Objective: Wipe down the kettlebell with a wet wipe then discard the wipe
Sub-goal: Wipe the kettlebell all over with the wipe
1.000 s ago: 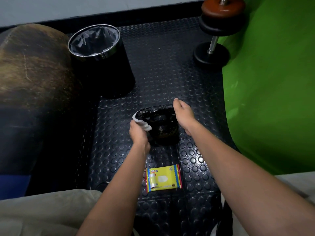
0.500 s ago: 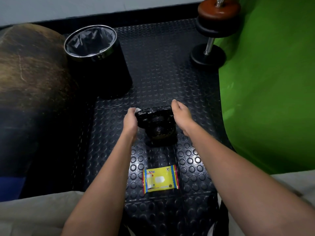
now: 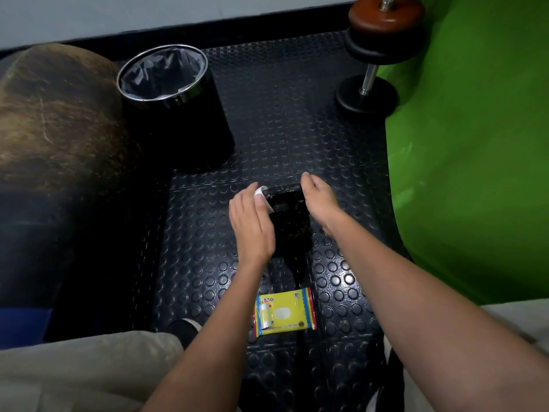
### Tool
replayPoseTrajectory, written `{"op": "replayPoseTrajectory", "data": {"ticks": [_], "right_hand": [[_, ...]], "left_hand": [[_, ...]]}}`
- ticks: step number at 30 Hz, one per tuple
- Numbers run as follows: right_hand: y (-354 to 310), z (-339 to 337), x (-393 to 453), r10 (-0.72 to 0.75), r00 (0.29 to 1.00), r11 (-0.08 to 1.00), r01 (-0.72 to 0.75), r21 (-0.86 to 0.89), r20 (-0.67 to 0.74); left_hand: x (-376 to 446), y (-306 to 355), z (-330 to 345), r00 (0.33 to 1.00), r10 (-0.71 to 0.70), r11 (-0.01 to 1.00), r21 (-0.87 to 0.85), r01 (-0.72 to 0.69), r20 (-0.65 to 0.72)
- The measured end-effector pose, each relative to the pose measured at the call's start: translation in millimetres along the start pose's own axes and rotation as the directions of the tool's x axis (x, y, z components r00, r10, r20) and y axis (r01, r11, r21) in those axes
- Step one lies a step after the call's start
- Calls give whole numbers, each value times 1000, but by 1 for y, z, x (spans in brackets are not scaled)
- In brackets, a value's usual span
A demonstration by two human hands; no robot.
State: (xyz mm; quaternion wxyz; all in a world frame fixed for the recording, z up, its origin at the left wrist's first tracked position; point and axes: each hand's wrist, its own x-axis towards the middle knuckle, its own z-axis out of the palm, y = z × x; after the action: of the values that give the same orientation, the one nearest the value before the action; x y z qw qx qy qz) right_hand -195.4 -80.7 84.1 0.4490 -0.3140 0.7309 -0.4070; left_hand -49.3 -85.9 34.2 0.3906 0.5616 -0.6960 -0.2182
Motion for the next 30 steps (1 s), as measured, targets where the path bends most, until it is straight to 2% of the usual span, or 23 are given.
{"op": "replayPoseTrajectory", "data": {"ticks": [3,5,6,8,10,11,12,16,18,20,22,24,25,27,30], "right_hand": [[0,1,0,-8,1000,1000,8,-4,6],[-1,1,-1,-17,1000,1000,17,0,12],[-2,1,-1,-16,1000,1000,16,3,12],[-1,0,0,-13,1000,1000,13,11,9],[-2,1,0,-19,1000,1000,19,16,4],[-1,1,1,-18,1000,1000,18,16,0],[0,2,1,-16,1000,1000,16,11,-3],[4,4,0,-16,999,1000,17,5,-31],[6,3,-1,-11,999,1000,11,4,-49],[8,0,-2,1,998,1000,-1,6,-64],[11,-2,-3,-3,997,1000,3,5,-76],[11,-2,-4,-15,996,1000,15,-7,-90],[10,-2,-4,-18,996,1000,17,-15,-90],[10,2,-3,-20,996,999,18,-26,-83],[11,5,-1,-27,997,999,23,-49,-75]], "left_hand": [[-2,0,6,985,-143,983,-132,130,-96],[-1,1,7,943,-323,915,-281,288,-85],[1,1,6,893,-449,831,-385,401,-38],[10,2,1,732,-669,549,-577,604,130],[21,2,-7,575,-760,293,-630,719,303],[26,1,-11,542,-764,246,-619,746,350],[31,-2,-14,544,-752,243,-610,754,373],[42,-16,-20,599,-676,373,-501,781,430],[44,-10,-22,603,-692,484,-364,796,397],[46,0,-23,678,-656,631,-251,734,331],[47,10,-20,795,-548,792,-143,593,260],[46,14,-16,913,-350,933,-7,360,211],[45,14,-13,951,-243,970,74,233,190],[39,14,-7,982,-98,970,238,58,160],[21,16,-3,996,15,954,296,-41,88]]}}
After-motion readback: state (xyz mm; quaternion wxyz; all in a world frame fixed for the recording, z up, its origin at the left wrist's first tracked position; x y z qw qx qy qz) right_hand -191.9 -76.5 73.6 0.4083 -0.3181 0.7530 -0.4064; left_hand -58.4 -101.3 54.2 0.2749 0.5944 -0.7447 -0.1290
